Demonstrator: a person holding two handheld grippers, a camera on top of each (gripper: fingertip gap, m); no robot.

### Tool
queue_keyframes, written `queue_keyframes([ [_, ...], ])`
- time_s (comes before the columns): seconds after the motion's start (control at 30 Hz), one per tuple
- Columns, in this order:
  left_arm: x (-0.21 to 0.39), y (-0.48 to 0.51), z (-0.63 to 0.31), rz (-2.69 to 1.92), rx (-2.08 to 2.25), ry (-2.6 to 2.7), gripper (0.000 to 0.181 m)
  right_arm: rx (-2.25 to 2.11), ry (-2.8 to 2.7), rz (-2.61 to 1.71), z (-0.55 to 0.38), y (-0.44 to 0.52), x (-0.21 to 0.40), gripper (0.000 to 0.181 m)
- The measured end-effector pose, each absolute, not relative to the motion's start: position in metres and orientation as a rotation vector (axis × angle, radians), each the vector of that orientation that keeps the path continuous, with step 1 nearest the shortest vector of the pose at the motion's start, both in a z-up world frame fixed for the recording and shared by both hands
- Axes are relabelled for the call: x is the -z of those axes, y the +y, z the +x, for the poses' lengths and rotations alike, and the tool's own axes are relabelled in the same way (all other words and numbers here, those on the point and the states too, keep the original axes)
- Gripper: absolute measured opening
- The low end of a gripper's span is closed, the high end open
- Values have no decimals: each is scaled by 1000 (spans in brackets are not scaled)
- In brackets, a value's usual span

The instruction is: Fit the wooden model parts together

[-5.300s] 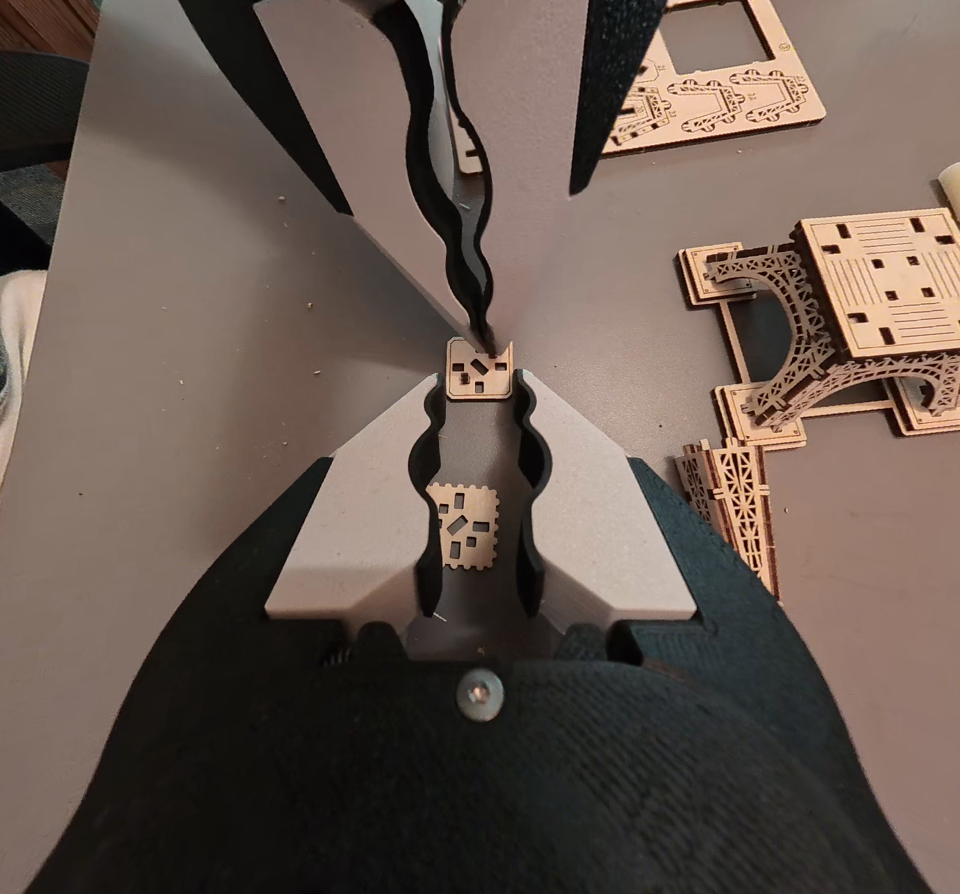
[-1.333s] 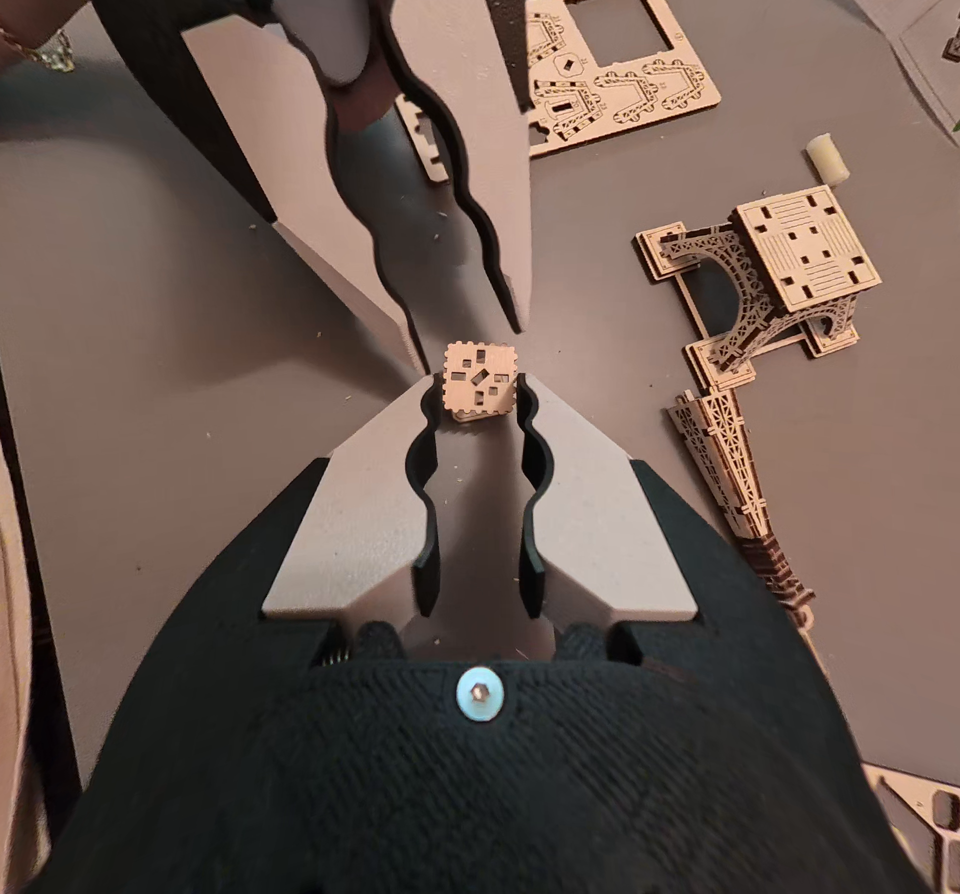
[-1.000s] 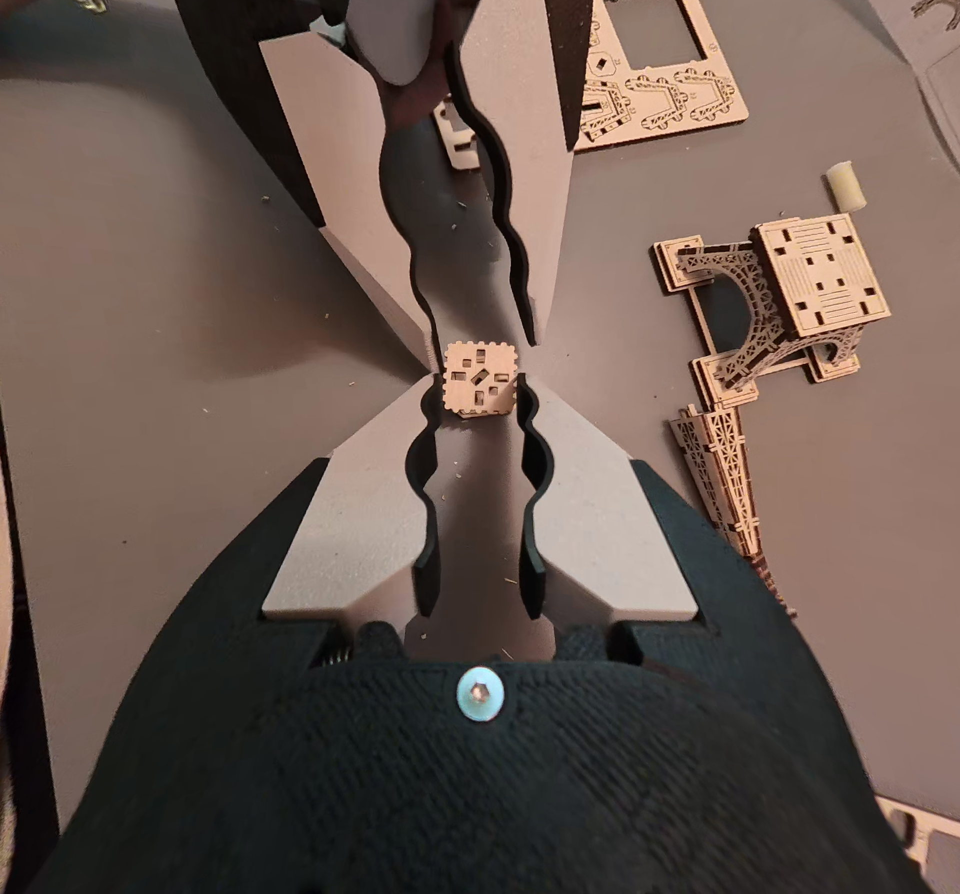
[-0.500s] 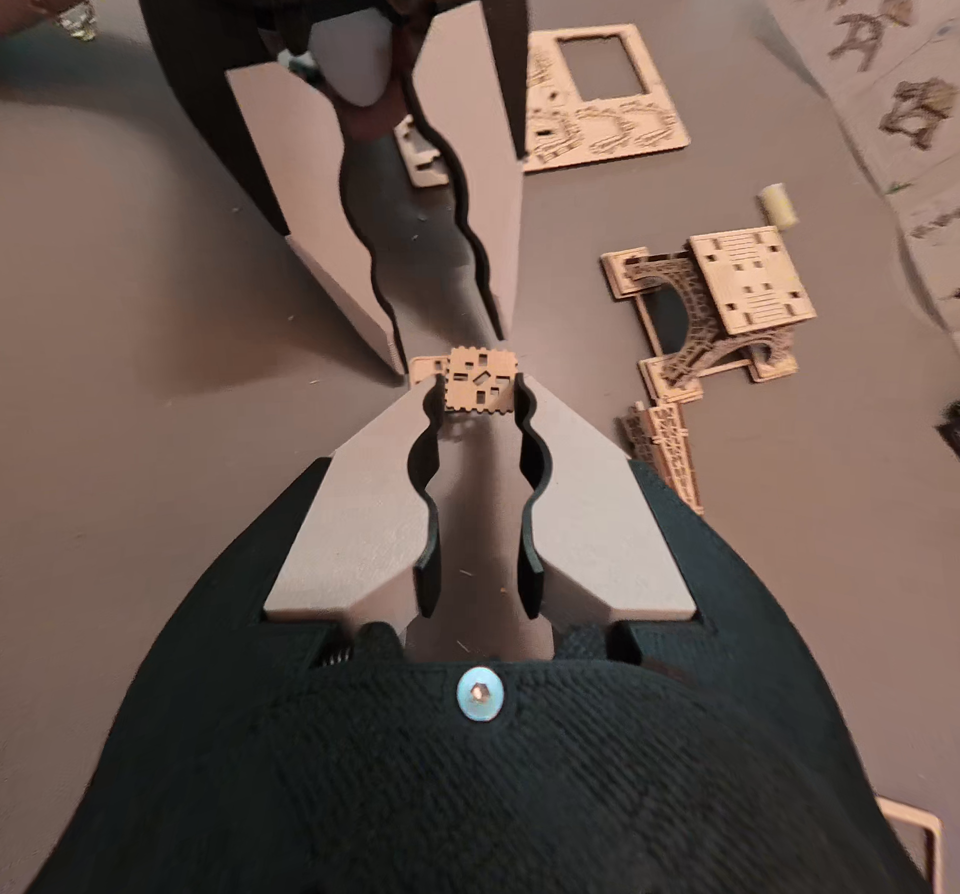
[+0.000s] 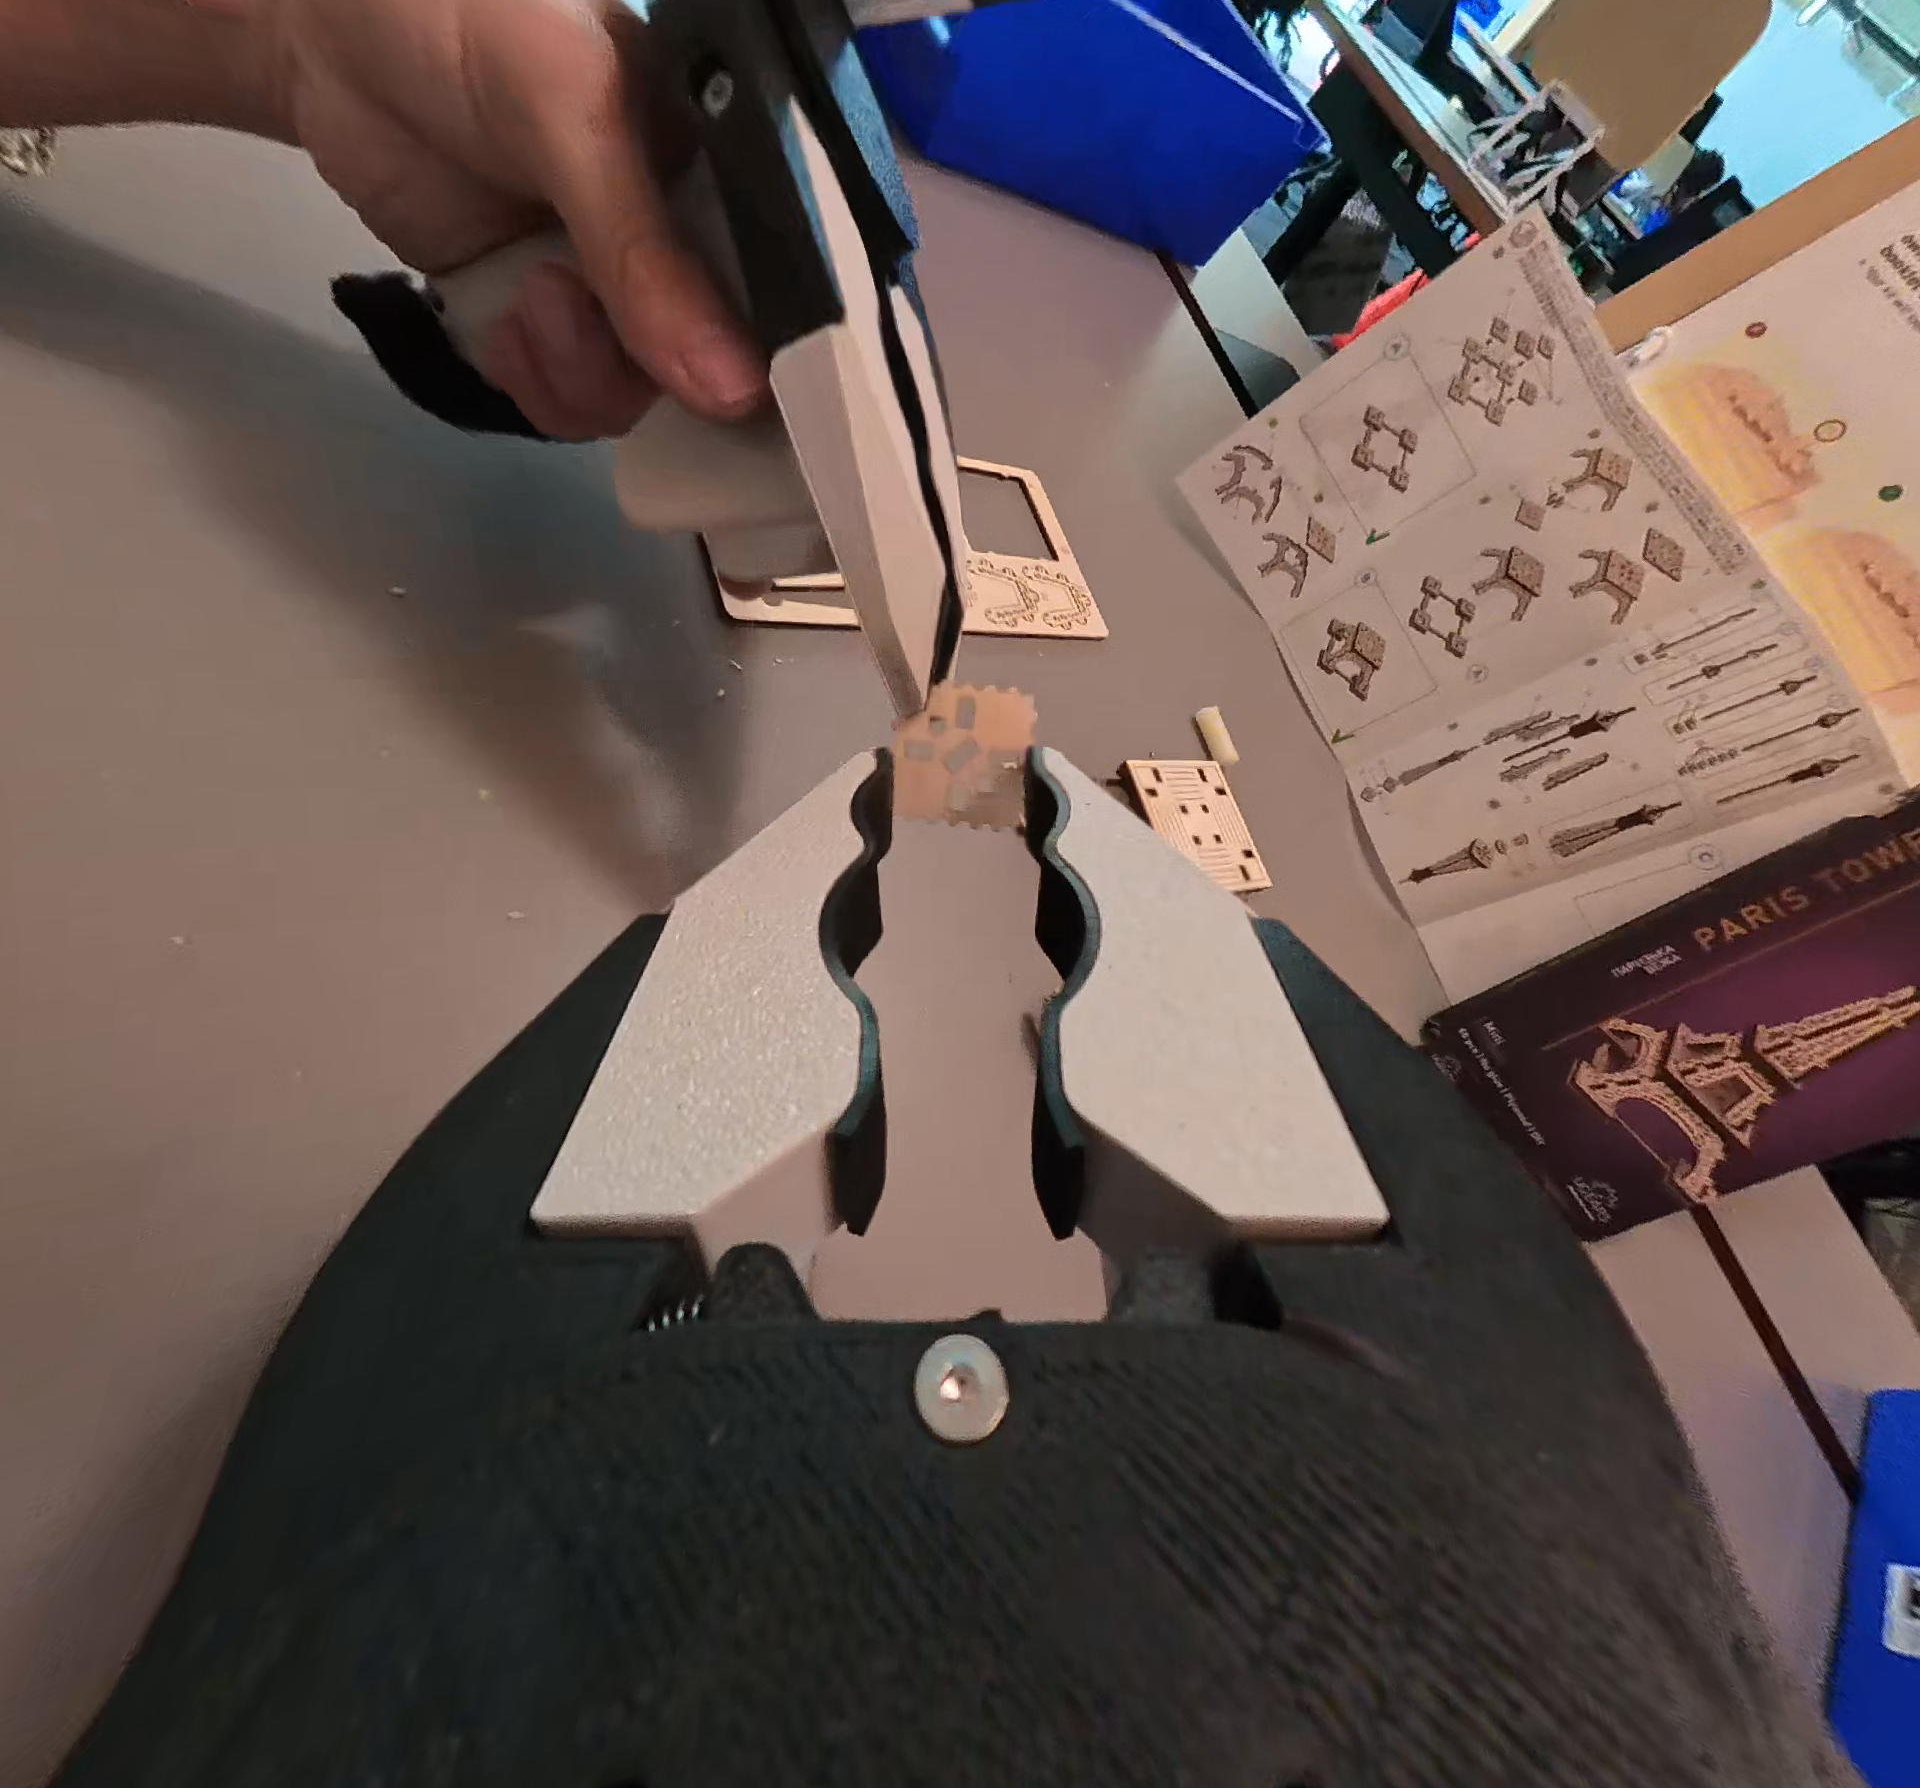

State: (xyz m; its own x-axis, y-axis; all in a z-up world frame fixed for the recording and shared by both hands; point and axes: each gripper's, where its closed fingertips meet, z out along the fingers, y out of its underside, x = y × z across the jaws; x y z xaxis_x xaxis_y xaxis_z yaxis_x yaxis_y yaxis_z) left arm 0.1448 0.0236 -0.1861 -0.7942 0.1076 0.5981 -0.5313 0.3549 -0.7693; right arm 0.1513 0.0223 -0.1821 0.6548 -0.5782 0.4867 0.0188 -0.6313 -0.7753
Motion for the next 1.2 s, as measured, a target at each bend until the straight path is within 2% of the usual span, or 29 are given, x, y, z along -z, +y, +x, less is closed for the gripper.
queue_keyframes([
  [0.1,190,24,139,338,-1419,-2028,1,982,363,-2040,149,23,174,14],
  [0.17,193,27,136,330,-1339,-2028,1,886,324,-2103,142,21,181,52],
  [0.23,193,31,133,297,-1269,-2047,1,862,225,-2138,135,18,184,68],
  [0.53,202,51,102,-85,-600,-2146,1,981,-193,-2269,116,25,203,79],
  [0.73,209,40,108,-137,-445,-2164,1,856,-165,-2257,115,38,217,69],
  [0.8,211,39,107,-153,-427,-2154,1,827,-148,-2251,115,38,221,52],
  [0.93,215,37,108,-149,-423,-2139,1,809,-120,-2216,116,37,221,33],
  [1.1,219,30,117,-110,-489,-2169,1,837,-43,-2228,126,30,225,30],
  [1.2,220,19,135,-91,-679,-2306,3,845,127,-2224,139,20,226,30],
])
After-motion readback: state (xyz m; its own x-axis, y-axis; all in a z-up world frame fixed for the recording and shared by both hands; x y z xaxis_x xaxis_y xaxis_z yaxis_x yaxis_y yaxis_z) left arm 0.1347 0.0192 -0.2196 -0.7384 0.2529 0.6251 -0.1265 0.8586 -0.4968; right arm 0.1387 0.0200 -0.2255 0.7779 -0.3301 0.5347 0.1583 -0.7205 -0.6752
